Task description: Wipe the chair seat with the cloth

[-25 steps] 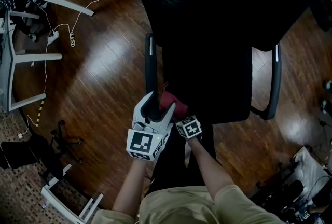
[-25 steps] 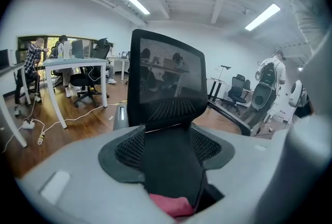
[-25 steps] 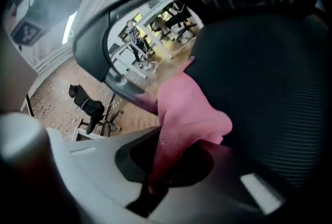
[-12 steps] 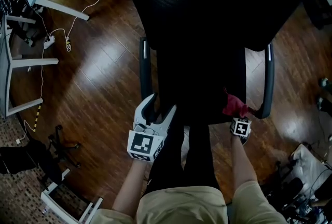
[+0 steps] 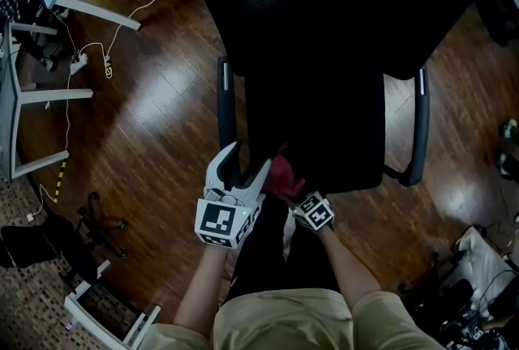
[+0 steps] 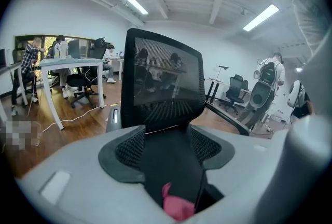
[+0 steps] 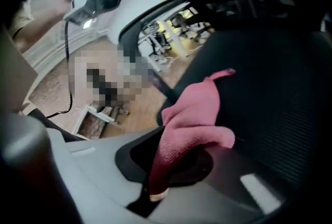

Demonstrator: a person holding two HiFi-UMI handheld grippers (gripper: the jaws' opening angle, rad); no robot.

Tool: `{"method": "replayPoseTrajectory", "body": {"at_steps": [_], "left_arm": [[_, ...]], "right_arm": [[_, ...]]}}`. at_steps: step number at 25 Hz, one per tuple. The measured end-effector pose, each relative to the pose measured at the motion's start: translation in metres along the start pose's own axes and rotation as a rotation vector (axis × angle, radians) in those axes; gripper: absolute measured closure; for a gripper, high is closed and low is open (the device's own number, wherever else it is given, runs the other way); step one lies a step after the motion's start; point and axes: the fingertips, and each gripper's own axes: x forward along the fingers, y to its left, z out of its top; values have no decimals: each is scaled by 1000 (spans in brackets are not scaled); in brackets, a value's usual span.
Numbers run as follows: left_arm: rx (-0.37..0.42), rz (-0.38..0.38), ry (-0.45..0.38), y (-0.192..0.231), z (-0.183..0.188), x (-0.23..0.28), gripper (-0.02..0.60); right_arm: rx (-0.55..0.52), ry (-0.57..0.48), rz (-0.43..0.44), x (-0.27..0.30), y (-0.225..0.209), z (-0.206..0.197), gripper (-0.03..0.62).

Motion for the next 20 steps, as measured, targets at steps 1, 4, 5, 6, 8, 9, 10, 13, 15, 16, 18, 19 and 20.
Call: {"method": "replayPoseTrajectory", "body": {"at_steps": [1,4,5,6,8,9,10,13,15,16,18,19,20], "left_arm": [[2,7,-2,1,2,0,319],[6,27,-3,4,3,-6,319],[7,33,1,6,4,-9,319],[9,39,6,9,3,-12,319],[8,47,14,13,0,-17,319],[5,47,19,12,-2,-18,319],[-2,42,21,9,-5,-17,319],[-31,16,18,-7,-11,-11,319],[-47,0,17,-18,-12,-7,319],[-51,-6,18,-22,-13,-5,319],[-52,-16,16,-28,-16,-1,319],[-49,-19,13,-30,-17,1,319],[-44,-23,9,-32,-16,2,319]], "right_arm": [[-34,26,55,24,22,7,577],[-83,135,59,67,41,4,577],[-77,159,15,70,31,0,577],[-62,166,-34,66,18,-3,577],[-35,146,-122,40,-12,-10,577],[-29,133,-172,19,-29,-17,577],[-16,122,-235,-7,-49,-28,577],[112,112,-482,-99,-121,-77,577],[231,125,-663,-162,-168,-114,577],[292,125,-734,-188,-189,-130,577],[376,108,-785,-221,-219,-152,577],[393,98,-774,-226,-225,-156,577],[397,87,-756,-227,-228,-155,577]]}}
